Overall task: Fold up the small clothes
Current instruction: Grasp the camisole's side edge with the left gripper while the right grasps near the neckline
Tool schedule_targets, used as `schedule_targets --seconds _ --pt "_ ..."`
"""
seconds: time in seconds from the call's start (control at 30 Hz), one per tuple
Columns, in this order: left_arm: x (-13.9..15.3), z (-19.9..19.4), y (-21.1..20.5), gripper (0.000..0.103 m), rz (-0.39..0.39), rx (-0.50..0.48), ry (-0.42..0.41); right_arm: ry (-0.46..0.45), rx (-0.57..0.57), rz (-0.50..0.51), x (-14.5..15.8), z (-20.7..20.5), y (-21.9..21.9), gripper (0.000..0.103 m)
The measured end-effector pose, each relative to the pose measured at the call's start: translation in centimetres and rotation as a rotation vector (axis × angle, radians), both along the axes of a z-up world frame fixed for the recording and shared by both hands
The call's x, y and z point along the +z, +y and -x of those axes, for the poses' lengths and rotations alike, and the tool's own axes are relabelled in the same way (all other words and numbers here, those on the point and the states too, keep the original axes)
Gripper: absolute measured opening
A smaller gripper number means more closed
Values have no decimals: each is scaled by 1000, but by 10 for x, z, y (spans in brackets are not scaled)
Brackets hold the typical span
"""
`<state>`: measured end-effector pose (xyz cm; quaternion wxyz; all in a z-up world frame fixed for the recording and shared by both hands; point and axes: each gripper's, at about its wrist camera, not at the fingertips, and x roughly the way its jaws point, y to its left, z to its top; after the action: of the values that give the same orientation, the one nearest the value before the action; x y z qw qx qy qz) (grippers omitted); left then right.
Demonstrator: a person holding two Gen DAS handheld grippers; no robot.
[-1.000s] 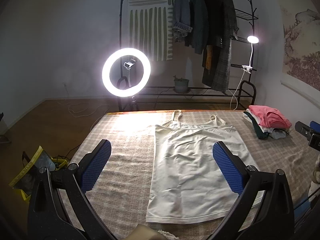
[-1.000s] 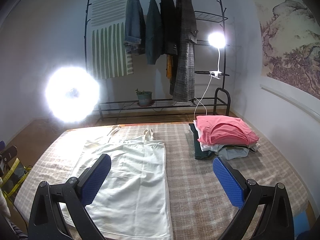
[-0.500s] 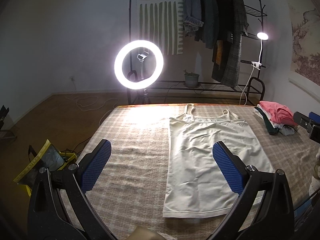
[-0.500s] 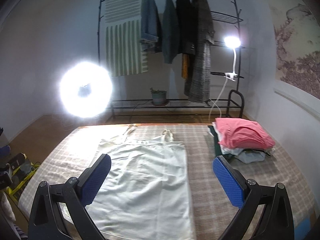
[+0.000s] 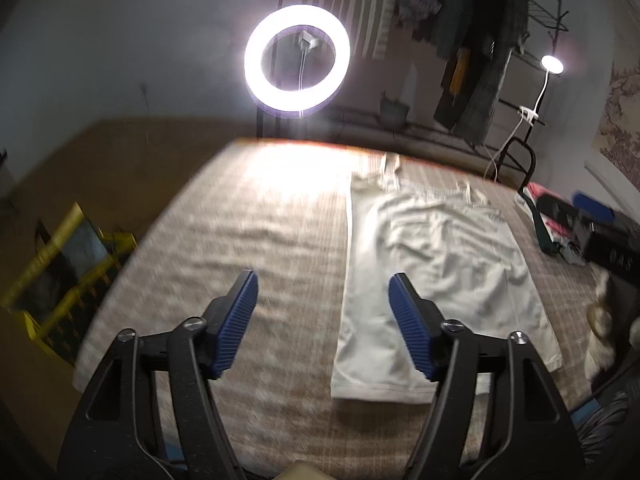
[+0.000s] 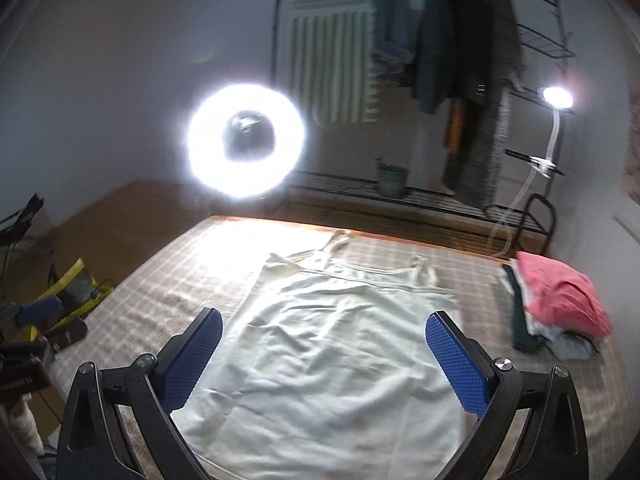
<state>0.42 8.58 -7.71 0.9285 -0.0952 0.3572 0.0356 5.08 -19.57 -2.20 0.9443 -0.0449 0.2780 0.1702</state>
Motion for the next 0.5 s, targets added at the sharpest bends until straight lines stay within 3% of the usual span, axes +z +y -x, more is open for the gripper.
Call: schedule_targets --seconds 0.23,0.3,0.5 --pt "-49 -12 12 57 195 -13 203 2 110 98 -9 -41 43 93" --pt "-56 -13 12 52 203 -10 228 10 119 115 -11 -51 54 91" --pt "-74 -23 6 51 234 -26 281 62 147 126 -22 -77 79 82"
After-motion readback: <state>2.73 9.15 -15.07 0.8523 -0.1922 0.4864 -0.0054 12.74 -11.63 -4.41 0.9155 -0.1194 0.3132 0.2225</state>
